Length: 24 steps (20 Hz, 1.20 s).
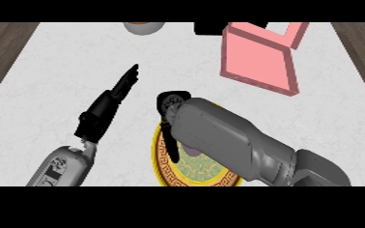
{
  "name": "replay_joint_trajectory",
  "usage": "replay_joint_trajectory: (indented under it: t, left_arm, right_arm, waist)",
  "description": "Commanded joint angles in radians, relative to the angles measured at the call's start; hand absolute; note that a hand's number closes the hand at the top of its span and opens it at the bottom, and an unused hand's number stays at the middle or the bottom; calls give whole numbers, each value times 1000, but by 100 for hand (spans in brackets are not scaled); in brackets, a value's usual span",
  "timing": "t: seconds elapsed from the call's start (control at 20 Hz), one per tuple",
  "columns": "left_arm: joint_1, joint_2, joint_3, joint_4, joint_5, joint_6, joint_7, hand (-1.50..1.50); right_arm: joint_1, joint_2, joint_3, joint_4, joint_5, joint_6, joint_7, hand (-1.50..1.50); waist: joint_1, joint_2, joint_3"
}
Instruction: Pick the eggplant from the plate and place it in the cardboard box
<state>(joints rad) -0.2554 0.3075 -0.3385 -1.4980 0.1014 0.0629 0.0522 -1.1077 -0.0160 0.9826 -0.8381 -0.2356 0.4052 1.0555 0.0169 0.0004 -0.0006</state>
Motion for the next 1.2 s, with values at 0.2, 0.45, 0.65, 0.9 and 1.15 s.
replay_joint_trajectory:
  t: [0.2, 0.45, 0.65, 0.9, 1.15]
  left_arm:
    - [-2, 3, 49, 10, 12, -45, -9, 0]
    - [7, -44, 34, 76, -48, -12, -51, 0]
    - [43, -32, 31, -2, -43, -32, -15, 0]
    - [20, -37, 74, 43, -22, -65, -36, 0]
    - [-15, -46, 67, 3, -50, -52, 47, 0]
  right_arm:
    - [12, 15, 7, 22, -43, 58, 137, -150]
    - [45, 15, 38, 24, -12, 61, 97, -150]
    - [59, 15, 60, 75, -28, 51, 75, -150]
    - [85, 15, 84, 20, -27, 52, 110, -150]
    - [84, 15, 128, 63, -16, 53, 83, -150]
  waist:
    - [-3, 0, 0]
    - [-15, 0, 0]
    - [0, 1, 0]
    - [-11, -1, 0]
    - [2, 2, 0]
